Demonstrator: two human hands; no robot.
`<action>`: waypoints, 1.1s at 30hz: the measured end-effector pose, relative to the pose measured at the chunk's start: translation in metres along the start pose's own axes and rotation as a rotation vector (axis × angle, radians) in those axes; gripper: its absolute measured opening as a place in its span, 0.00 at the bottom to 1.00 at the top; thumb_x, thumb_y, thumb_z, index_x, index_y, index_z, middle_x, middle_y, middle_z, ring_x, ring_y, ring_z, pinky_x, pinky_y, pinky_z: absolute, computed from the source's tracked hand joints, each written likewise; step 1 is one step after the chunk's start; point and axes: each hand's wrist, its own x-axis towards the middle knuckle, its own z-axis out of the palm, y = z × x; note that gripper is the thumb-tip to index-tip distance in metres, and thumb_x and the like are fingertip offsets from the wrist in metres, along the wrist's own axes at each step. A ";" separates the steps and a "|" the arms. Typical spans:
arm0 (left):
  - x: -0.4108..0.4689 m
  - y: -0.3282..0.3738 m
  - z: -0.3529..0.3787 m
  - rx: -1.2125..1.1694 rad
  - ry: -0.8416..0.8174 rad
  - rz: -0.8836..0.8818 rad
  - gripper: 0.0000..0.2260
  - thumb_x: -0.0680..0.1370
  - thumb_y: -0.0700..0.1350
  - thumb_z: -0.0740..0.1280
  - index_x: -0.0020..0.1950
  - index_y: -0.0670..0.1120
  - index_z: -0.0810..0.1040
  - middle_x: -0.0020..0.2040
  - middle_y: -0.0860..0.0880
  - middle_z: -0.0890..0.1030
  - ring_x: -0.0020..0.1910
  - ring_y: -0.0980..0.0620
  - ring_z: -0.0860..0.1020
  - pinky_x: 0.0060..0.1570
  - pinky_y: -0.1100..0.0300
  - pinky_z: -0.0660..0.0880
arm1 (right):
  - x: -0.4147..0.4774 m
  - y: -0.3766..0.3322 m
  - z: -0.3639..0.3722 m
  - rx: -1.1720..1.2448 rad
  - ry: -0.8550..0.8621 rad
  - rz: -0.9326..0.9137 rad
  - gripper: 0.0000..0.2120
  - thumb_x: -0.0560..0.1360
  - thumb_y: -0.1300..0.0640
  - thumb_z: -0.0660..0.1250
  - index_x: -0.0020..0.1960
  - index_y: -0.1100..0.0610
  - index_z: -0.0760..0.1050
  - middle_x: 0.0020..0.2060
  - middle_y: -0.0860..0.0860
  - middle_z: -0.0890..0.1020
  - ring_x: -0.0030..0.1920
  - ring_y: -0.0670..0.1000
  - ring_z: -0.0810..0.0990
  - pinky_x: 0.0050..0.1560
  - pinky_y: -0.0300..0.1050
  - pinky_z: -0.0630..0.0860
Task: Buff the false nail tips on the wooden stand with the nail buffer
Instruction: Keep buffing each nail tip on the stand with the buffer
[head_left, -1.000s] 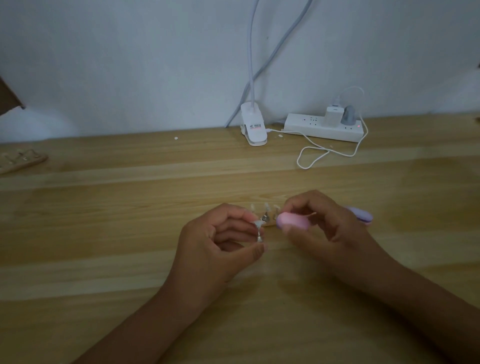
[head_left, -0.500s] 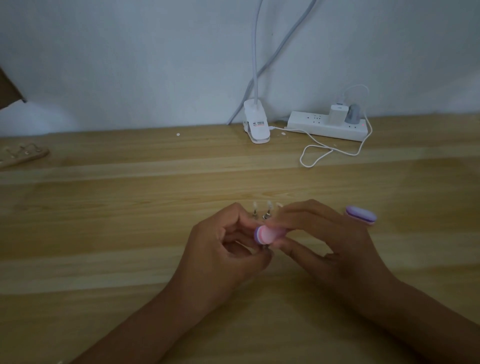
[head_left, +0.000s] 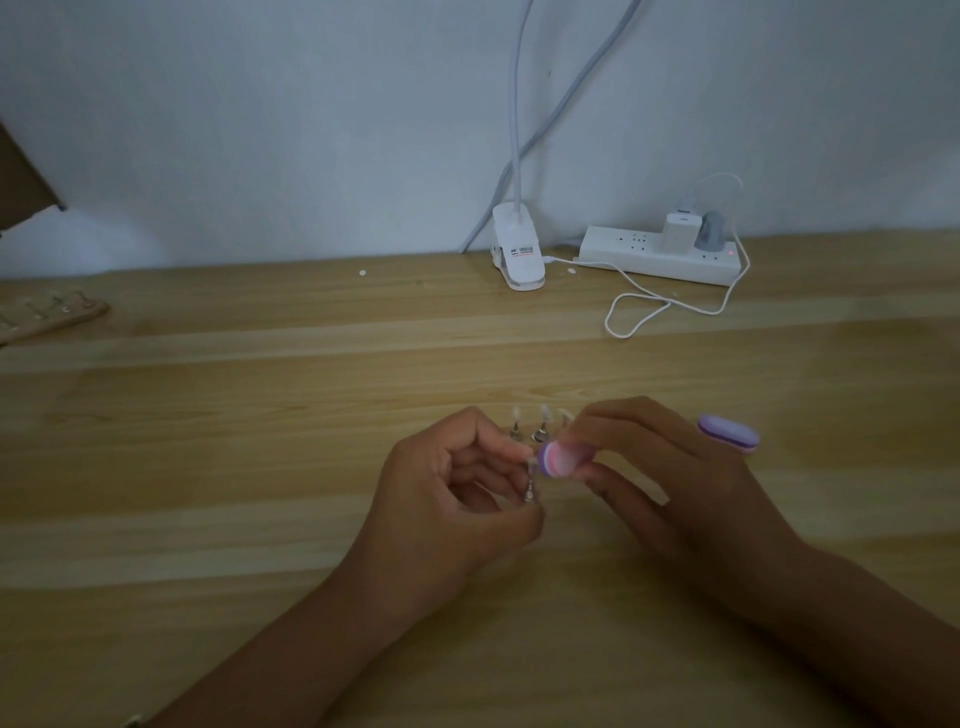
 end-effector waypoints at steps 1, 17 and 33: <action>0.001 0.000 -0.001 0.002 0.000 -0.009 0.14 0.62 0.34 0.76 0.42 0.48 0.80 0.37 0.47 0.83 0.33 0.55 0.80 0.33 0.65 0.74 | 0.000 0.001 -0.001 0.025 0.002 0.025 0.08 0.78 0.61 0.66 0.54 0.59 0.81 0.51 0.50 0.81 0.53 0.44 0.79 0.59 0.25 0.64; -0.001 0.001 -0.001 0.014 -0.040 0.035 0.16 0.65 0.36 0.77 0.48 0.51 0.82 0.42 0.49 0.84 0.39 0.55 0.82 0.35 0.64 0.76 | -0.004 -0.011 0.009 0.151 0.038 -0.009 0.06 0.79 0.60 0.66 0.55 0.56 0.80 0.53 0.47 0.79 0.57 0.42 0.78 0.61 0.30 0.67; -0.002 0.005 -0.002 0.173 0.114 0.155 0.15 0.63 0.39 0.78 0.48 0.50 0.84 0.46 0.56 0.84 0.46 0.56 0.83 0.38 0.60 0.80 | -0.001 -0.002 0.000 -0.020 -0.055 -0.003 0.07 0.79 0.62 0.64 0.54 0.59 0.80 0.52 0.51 0.80 0.52 0.46 0.79 0.58 0.27 0.66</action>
